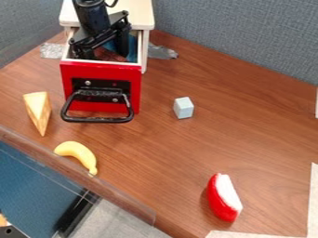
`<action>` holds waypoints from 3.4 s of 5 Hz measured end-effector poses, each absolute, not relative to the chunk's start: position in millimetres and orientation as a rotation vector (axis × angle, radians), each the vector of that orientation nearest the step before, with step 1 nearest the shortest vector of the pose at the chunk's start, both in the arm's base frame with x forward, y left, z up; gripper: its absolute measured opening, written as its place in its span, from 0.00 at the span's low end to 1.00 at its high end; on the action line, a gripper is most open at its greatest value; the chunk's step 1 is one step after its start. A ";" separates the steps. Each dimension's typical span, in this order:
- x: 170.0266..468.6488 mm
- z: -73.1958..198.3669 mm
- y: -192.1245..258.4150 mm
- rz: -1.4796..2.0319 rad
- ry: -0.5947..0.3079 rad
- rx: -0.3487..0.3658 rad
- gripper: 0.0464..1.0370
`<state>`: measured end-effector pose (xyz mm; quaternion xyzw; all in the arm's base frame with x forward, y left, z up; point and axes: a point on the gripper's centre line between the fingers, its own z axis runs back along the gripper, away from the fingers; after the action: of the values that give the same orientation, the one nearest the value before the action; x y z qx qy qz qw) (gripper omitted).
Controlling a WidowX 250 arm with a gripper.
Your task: Take out the chocolate out of the drawer and put it on the bottom center of the table
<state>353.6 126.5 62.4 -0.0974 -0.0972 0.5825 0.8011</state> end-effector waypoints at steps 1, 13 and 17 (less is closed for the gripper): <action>353.9 57.8 126.7 1.250 -0.192 -0.208 0.66; 281.2 114.8 11.8 0.703 -0.350 -0.349 0.56; 236.5 67.5 -21.5 0.504 -0.366 -0.299 0.56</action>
<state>236.5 -21.5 67.5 -0.1465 -0.1794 0.2470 0.9409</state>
